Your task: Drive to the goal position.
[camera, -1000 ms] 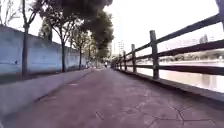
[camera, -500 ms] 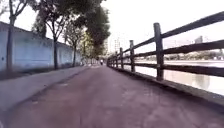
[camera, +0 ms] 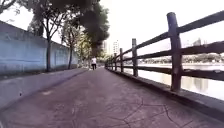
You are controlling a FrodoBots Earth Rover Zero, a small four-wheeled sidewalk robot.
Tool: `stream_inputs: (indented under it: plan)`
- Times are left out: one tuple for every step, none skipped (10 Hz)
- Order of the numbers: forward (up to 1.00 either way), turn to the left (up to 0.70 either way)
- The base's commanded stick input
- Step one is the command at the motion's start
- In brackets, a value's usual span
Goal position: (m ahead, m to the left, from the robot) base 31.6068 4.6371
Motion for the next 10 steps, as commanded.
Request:
stream_inputs:
  plan:
    - [0.00,0.00]
    - [0.00,0.00]
    - [0.00,0.00]
    - [0.00,0.00]
    - [0.02,0.00]
    - [0.88,0.01]
    - [1.00,0.01]
    - [1.00,0.01]
    - [1.00,0.01]
    - [1.00,0.01]
